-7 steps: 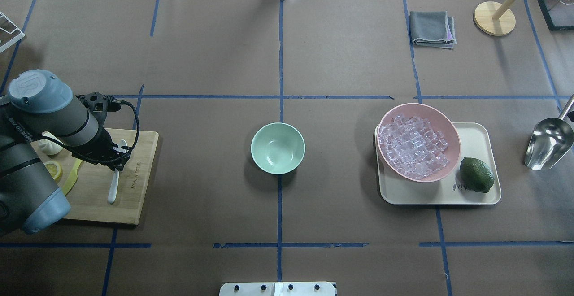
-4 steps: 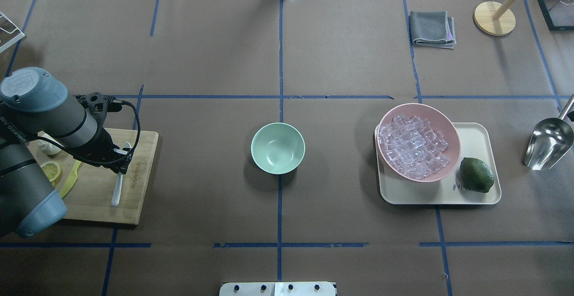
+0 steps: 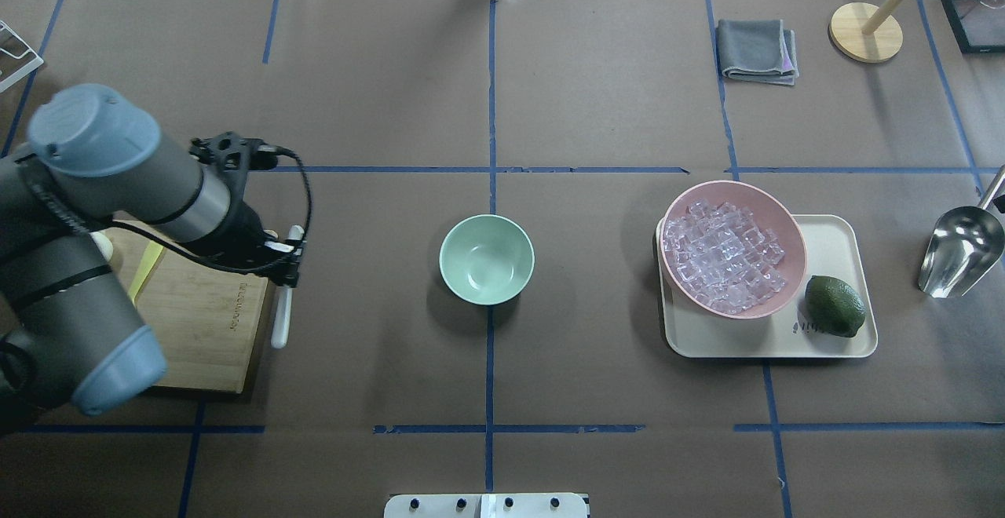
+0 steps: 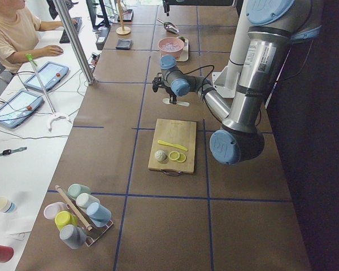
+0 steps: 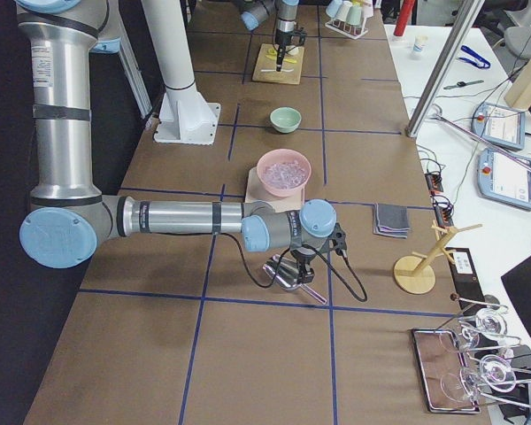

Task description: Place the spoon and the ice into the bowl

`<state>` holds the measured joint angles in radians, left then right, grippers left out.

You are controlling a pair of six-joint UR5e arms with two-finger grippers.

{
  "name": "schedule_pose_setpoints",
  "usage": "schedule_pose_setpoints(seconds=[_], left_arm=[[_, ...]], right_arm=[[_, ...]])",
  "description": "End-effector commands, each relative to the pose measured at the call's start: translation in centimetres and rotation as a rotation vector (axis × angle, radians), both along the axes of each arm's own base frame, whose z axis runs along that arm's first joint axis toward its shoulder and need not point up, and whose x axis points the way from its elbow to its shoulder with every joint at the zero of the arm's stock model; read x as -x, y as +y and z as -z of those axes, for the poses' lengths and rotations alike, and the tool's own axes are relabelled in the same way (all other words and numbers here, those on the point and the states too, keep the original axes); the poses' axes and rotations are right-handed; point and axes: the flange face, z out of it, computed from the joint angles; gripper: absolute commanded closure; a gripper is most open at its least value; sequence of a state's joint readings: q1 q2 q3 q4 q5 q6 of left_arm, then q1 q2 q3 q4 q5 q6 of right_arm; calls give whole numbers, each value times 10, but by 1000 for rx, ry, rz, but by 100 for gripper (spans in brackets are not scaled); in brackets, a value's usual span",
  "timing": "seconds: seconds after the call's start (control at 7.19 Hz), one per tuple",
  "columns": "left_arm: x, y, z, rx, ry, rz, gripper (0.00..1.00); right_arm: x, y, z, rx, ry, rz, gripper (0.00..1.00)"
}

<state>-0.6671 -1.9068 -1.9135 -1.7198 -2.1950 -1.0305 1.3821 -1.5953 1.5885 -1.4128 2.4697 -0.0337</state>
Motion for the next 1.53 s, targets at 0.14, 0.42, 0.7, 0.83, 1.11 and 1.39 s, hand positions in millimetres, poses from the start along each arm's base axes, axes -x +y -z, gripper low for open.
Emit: schedule_pose_setpoints(seconds=[0.14,0.42,0.7,0.83,1.11,1.39], left_arm=[[-82,9,73,-42,35,10,100],[-144,4,120,-50,33,60,100],[-156,-1,136,-61,37,78,100],[-164,-4,147,-63,42,77,100],[-166,-7,148,-64,38,78,97],[-170,-9,143,-62,34,78,83]], right_arm=[[0,1,0,1,-1,0,0],[0,1,-1,3,-3,0,0],[-1,1,0,2,-7,0,0],[0,2,-1,4,-7,1,0],[0,1,0,1,-6,1,0],[0,1,0,2,-6,1,0]])
